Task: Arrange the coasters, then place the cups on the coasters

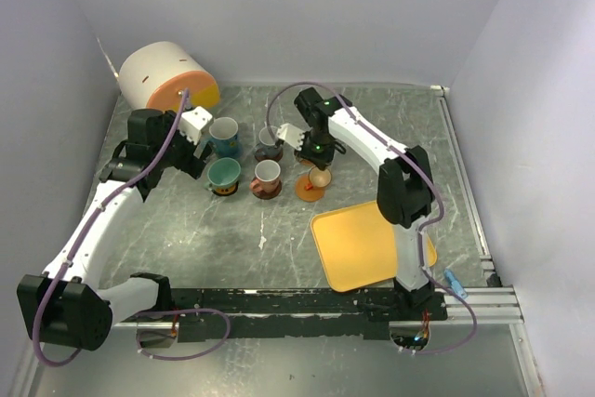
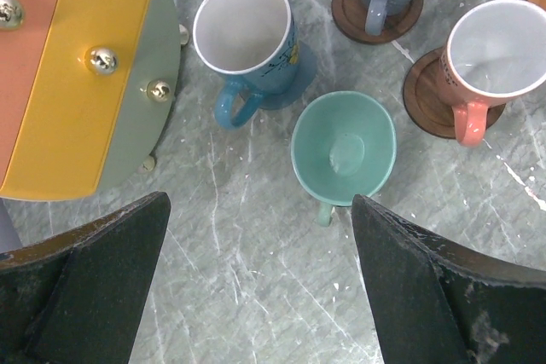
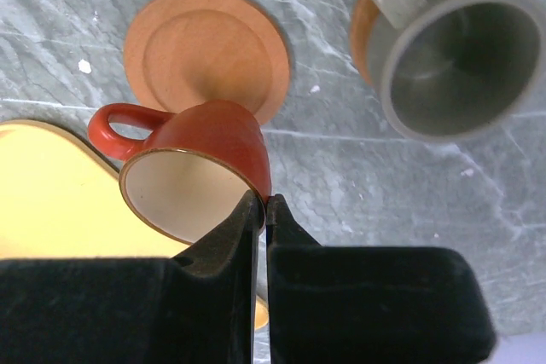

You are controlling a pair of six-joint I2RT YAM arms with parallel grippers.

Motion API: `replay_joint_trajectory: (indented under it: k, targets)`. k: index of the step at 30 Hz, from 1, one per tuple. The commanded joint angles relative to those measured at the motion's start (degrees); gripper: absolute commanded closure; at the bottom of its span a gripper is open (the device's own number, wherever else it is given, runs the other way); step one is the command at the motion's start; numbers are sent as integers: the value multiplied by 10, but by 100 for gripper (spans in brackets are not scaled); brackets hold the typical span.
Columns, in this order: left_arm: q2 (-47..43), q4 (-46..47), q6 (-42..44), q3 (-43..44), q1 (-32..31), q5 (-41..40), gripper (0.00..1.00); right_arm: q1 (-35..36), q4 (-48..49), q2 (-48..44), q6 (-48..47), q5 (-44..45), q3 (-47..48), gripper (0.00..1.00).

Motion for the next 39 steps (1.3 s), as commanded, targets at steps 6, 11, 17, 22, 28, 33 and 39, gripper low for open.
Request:
replay_joint_trajectory:
  k: [6,11,17,22,28,33,39]
  targets:
    - [-17,16,-12,-8,11,-3,1,21,-35,40,-19,-7,41,100]
    - [-19,16,-11,-8,13,-3,1,27,-42,55,-23,-11,57,100]
    - [-20,16,-11,-8,14,-1,1,31,-49,68,-25,-18,71,100]
    - [-22,15,-11,-8,15,1,1,33,-56,74,-25,-22,77,100]
    - [-24,14,-11,-9,16,3,1,34,-47,78,-15,-19,73,100]
    - [-24,12,-9,-8,18,7,1,33,-37,77,-18,-14,70,100]
    - [-24,11,-9,-9,18,7,1,33,-34,84,-14,-8,77,100]
